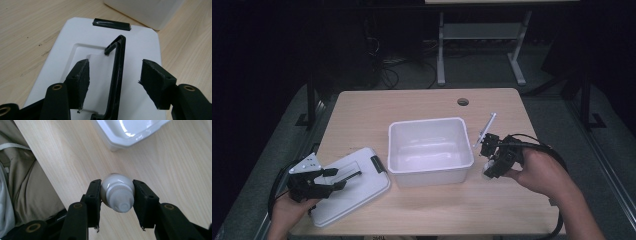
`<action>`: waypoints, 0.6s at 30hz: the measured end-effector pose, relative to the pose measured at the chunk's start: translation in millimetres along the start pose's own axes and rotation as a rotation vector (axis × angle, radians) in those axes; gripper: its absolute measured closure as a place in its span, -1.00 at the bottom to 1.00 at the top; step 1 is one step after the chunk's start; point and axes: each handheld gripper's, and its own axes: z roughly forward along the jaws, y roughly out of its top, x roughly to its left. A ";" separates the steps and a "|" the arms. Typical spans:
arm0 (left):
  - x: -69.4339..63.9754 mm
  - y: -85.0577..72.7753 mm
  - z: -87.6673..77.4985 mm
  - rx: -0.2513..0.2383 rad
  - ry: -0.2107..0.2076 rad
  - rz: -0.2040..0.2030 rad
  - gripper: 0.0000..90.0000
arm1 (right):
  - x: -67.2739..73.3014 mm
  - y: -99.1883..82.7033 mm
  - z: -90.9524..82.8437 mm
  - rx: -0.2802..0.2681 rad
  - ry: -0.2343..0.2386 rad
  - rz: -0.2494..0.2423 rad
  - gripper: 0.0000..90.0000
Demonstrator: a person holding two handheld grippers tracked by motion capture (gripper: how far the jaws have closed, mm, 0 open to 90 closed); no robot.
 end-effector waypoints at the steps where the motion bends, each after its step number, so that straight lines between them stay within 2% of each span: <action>1: 0.0 -0.1 0.0 -0.003 0.000 -0.002 -0.13 | 0.7 1.9 -2.5 -0.001 0.000 0.001 0.32; 7: 0.4 -0.7 -0.9 0.001 0.001 -0.002 -0.13 | 2.5 15.0 -18.9 0.004 -0.008 -0.016 0.32; 18: 1.4 -0.8 -1.8 0.001 -0.001 -0.004 -0.15 | 0.5 32.8 -35.3 -0.005 -0.009 -0.023 0.32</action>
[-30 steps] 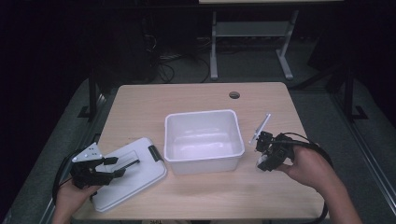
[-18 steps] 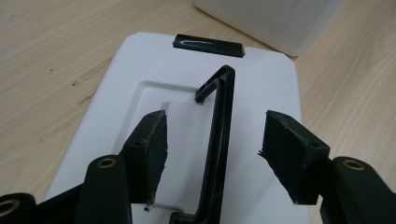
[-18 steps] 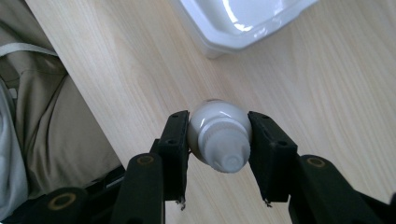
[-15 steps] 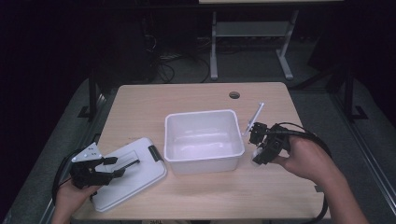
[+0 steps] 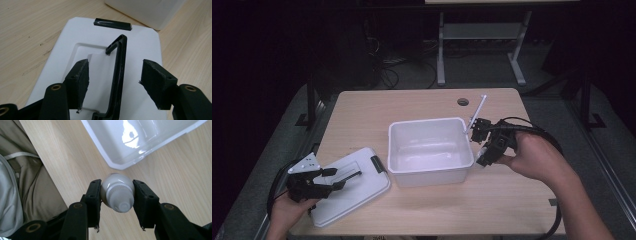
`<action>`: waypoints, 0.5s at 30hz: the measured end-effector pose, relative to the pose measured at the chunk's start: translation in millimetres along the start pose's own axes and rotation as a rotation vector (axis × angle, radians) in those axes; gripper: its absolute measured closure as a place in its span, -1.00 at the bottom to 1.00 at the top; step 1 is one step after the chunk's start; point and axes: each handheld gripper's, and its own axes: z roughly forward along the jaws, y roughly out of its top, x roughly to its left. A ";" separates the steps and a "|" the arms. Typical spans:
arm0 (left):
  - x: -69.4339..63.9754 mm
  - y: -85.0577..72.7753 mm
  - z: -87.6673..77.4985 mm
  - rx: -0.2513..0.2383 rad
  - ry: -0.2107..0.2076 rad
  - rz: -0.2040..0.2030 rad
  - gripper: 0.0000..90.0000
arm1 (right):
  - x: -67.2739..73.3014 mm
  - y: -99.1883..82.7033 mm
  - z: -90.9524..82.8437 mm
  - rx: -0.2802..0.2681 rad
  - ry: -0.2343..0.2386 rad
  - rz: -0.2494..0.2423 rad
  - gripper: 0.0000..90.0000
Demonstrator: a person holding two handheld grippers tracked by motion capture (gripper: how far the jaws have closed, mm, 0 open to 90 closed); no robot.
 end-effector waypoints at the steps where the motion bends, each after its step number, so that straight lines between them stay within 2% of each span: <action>1: 0.1 -0.1 -0.1 -0.003 -0.005 -0.001 -0.15 | -0.3 2.1 -0.2 0.001 0.002 0.000 0.32; 15: -0.3 0.2 1.6 0.002 -0.007 0.005 -0.17 | -2.9 31.1 5.8 0.006 0.003 -0.032 0.32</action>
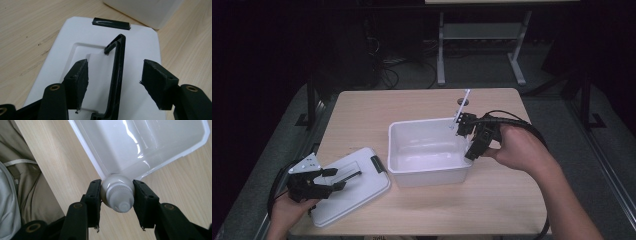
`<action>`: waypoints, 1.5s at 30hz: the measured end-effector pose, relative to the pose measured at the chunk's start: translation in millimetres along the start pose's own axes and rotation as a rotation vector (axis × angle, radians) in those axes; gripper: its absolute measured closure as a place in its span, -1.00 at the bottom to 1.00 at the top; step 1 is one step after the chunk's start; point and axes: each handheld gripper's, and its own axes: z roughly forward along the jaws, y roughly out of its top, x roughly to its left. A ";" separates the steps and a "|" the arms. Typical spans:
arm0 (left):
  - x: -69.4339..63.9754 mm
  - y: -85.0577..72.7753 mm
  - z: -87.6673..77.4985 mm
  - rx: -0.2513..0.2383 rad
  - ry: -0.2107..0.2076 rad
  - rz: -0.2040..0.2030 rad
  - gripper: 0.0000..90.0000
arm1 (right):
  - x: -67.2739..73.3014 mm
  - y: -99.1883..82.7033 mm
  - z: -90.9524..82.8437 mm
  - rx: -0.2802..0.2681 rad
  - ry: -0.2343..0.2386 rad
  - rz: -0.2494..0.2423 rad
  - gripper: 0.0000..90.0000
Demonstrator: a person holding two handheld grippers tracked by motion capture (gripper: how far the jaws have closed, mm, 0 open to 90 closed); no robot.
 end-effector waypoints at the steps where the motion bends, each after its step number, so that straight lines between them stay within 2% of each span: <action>1: 0.0 0.1 -0.1 0.001 0.000 0.002 -0.17 | -0.3 1.7 0.5 0.000 -0.001 -0.001 0.32; 19: -0.8 1.3 3.0 0.008 0.000 0.004 -0.23 | -11.1 20.0 25.1 0.003 0.017 -0.003 0.32; 32: -1.2 1.6 3.8 0.012 -0.003 0.006 -0.23 | -16.8 22.2 46.5 0.013 0.038 0.013 0.32; 45: -1.2 1.8 4.3 0.017 -0.004 0.011 -0.24 | -19.0 24.4 60.4 0.021 0.044 0.016 0.32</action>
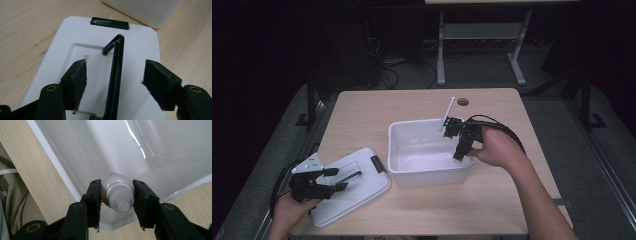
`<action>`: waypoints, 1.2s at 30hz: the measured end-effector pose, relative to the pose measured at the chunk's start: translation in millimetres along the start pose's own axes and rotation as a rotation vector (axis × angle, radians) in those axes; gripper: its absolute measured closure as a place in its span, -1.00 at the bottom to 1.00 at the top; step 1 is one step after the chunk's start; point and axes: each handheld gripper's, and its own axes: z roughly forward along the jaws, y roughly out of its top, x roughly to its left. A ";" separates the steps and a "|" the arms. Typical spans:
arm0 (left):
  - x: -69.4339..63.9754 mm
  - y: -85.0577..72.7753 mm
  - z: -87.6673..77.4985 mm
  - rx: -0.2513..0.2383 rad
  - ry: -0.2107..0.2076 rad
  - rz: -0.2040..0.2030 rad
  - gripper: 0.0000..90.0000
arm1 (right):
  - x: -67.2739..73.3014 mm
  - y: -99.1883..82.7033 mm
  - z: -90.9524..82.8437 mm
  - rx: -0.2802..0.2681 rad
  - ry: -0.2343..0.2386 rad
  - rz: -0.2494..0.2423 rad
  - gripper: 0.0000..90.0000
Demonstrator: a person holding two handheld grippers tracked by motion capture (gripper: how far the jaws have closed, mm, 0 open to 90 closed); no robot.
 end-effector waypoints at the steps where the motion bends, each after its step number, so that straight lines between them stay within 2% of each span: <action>1: -0.1 0.0 0.1 0.000 -0.001 0.000 -0.24 | -0.4 0.4 1.6 0.000 0.000 -0.002 0.32; 27: -0.9 0.8 3.7 0.001 -0.005 0.000 -0.24 | -14.2 1.6 40.6 0.014 0.032 0.035 0.32; 36: -0.6 1.0 4.3 0.003 -0.006 -0.001 -0.24 | -12.7 6.3 47.9 0.022 0.019 0.022 0.32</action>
